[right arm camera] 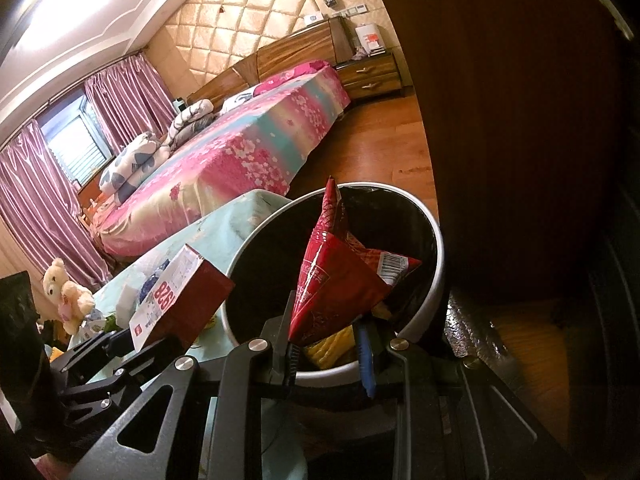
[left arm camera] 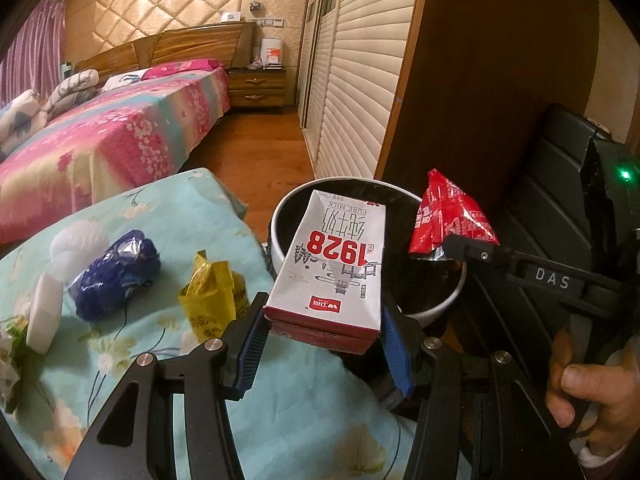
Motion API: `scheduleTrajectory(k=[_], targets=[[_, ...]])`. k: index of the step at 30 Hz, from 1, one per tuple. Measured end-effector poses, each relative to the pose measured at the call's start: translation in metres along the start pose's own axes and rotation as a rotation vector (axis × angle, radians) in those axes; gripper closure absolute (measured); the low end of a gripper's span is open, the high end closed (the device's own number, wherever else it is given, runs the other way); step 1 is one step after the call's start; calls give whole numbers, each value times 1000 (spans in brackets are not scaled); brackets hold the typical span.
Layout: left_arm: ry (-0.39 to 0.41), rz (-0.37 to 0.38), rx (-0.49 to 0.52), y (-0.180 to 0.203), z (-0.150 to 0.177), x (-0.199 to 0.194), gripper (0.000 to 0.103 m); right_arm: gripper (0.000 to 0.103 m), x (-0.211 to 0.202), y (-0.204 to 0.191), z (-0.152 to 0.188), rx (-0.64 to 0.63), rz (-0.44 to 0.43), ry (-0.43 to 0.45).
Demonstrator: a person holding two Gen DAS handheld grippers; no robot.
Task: Collect trash
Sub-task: 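Carry the white carton and red bag over the trash bin with both tools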
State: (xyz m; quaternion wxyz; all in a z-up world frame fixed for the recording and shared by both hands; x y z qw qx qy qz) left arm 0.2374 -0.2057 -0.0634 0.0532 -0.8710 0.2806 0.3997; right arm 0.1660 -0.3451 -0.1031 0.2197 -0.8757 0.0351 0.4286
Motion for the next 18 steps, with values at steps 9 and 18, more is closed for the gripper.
scheduleTrajectory(k=[9, 18], targets=[[-3, 0, 6, -1, -17, 18, 52, 79, 11, 5, -7, -9, 5, -31], [-31, 4, 26, 2, -26, 39, 52, 79, 19, 13, -10, -8, 19, -59]])
Point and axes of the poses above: each gripper's, at about its wrist camera, not at the fingertips, and x roughly the way its jaws point, y to its right, z to its underside, the point moved 9 cm from there along x, roughly the way its jaws point, and after that the axes turned 4 degrees about -y, right-handed, at the moved point
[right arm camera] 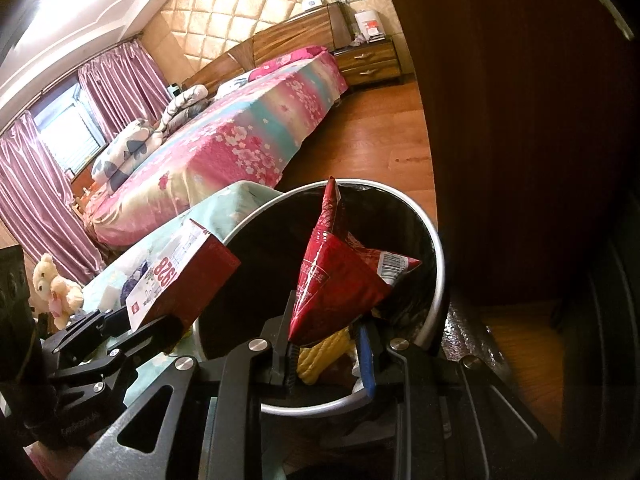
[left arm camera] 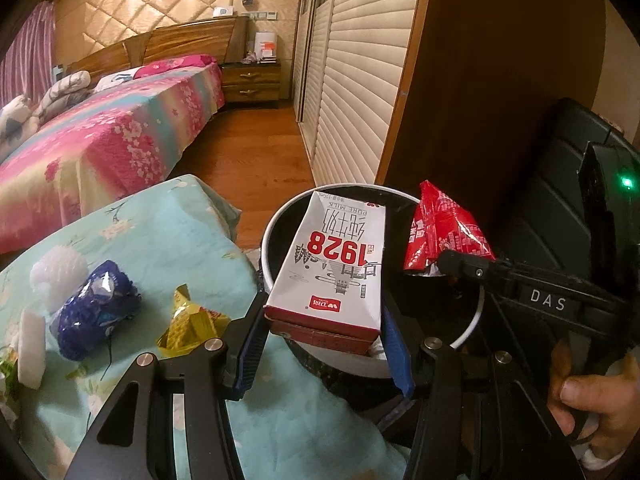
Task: Collect trash
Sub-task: 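Carry the white carton and red bag over the trash bin with both tools, then open the left tool to drop the carton while the right tool releases the red bag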
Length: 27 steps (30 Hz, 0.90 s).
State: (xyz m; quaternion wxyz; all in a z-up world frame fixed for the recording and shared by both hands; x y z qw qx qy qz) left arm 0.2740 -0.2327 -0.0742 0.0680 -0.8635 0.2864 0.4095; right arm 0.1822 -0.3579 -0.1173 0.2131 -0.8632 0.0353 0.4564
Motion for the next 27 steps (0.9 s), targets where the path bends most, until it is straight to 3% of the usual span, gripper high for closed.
scheduleTrajectory(k=[8, 10, 20, 27], targets=[[-25, 21, 14, 4, -3, 11, 50, 74, 6, 5, -4, 14, -1, -19], [-28, 21, 15, 5, -3, 11, 49, 64, 4, 5, -5, 18, 1, -16], [-22, 23, -56, -10, 17, -7, 47, 51, -7, 11, -2, 55, 5, 8], [-2, -10, -113, -30, 42, -36, 39, 33, -13, -10, 8, 43, -28, 25]])
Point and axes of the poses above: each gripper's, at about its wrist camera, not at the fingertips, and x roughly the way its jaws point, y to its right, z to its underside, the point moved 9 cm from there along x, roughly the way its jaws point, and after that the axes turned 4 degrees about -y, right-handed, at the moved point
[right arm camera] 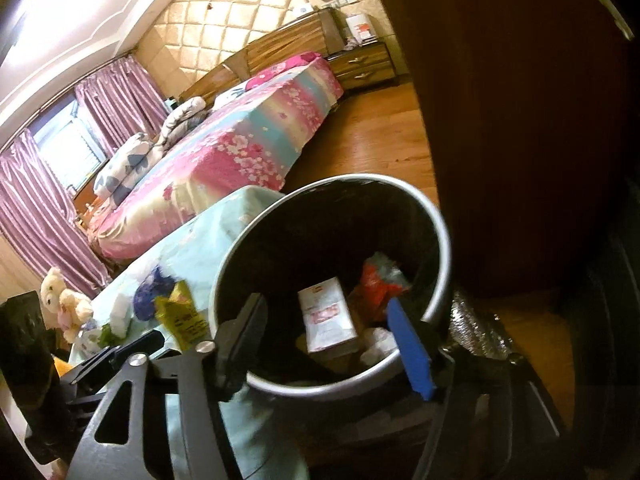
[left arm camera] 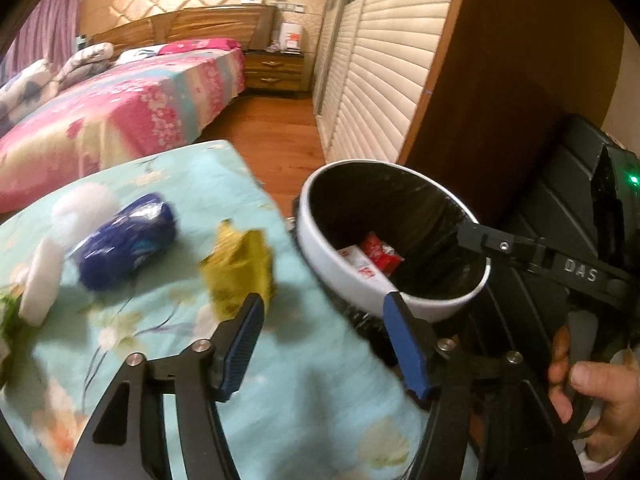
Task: Collect trash
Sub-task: 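Open the left tool to drop the carton while the right tool releases the red bag, then move both open tools back over the trash on the table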
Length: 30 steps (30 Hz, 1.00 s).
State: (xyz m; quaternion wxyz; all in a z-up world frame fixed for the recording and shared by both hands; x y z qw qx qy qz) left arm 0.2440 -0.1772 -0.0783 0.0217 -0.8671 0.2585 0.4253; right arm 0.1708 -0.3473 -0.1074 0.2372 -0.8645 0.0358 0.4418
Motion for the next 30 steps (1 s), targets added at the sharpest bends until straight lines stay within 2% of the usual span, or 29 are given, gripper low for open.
scheduleTrajectory(k=[3, 12, 23, 30], targets=[[15, -27, -20, -12, 9, -14, 38, 25, 0, -16, 10, -29, -13, 6], [36, -87, -103, -52, 34, -49, 37, 22, 5, -64, 41, -95, -62, -30], [43, -135, -194, -91, 64, -82, 36, 21, 9, -122, 70, -184, -107, -52], [43, -147, -217, -105, 71, -90, 36, 21, 16, -142, 81, -206, -120, -69]])
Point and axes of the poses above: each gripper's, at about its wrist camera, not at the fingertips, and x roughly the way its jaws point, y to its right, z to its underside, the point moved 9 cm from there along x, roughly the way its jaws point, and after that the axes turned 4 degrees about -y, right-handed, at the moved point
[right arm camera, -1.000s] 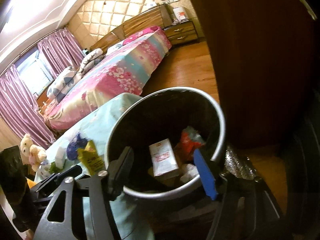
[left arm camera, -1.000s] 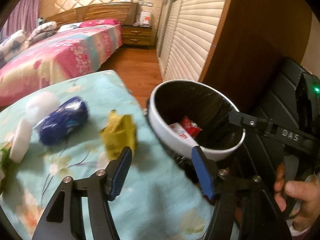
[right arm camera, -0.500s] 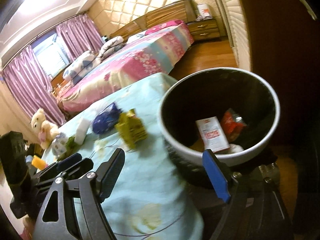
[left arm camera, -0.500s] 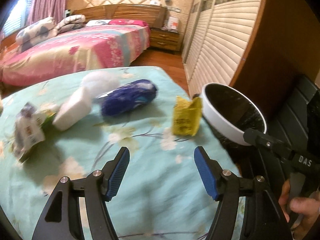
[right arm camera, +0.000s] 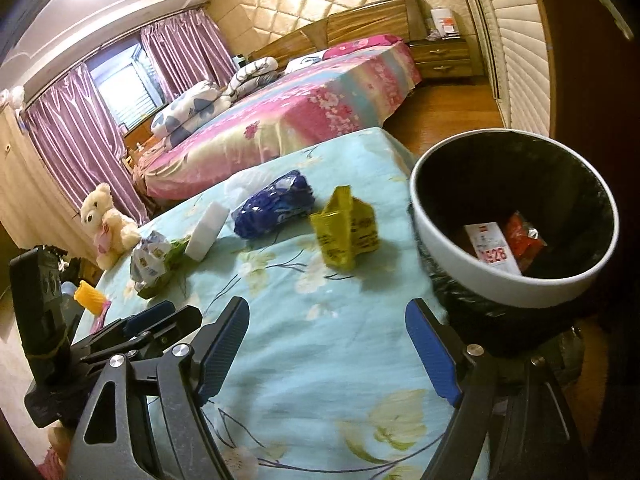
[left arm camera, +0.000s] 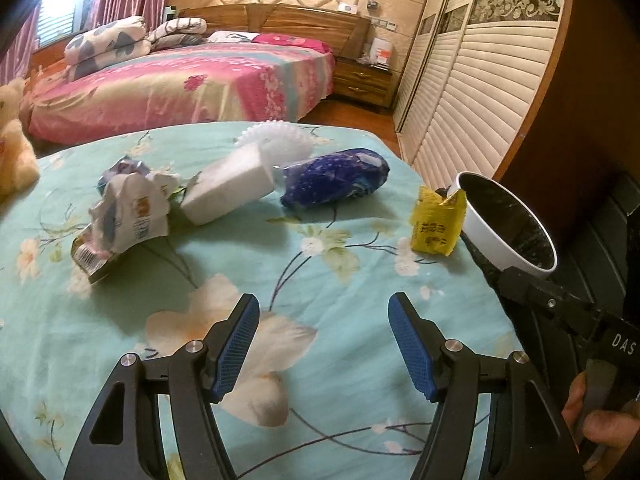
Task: Collect trash
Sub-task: 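Move both open tools back over the trash on the table, then grasp the crumpled white paper with the left tool while the right tool grasps the yellow snack bag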
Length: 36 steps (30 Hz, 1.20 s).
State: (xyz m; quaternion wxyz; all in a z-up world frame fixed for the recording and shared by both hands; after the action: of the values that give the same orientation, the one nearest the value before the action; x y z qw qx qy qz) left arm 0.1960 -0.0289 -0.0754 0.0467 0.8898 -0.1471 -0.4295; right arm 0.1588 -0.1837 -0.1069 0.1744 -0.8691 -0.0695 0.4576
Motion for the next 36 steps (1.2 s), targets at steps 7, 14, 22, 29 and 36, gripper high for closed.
scheduleTrajectory(k=[7, 14, 22, 29, 36], targets=[[-1, -17, -14, -17, 5, -5, 36, 21, 11, -13, 5, -8, -7, -20], [-3, -41, -57, -44, 8, -10, 36, 21, 24, -28, 4, -27, -12, -33], [1, -75, -80, -73, 9, -15, 36, 21, 42, -44, 3, -42, -23, -53], [21, -115, -96, -99, 1, -19, 36, 21, 47, -32, 1, -25, 30, -42], [37, -144, -104, -113, -15, -10, 36, 21, 56, -12, -11, 20, 67, -29]])
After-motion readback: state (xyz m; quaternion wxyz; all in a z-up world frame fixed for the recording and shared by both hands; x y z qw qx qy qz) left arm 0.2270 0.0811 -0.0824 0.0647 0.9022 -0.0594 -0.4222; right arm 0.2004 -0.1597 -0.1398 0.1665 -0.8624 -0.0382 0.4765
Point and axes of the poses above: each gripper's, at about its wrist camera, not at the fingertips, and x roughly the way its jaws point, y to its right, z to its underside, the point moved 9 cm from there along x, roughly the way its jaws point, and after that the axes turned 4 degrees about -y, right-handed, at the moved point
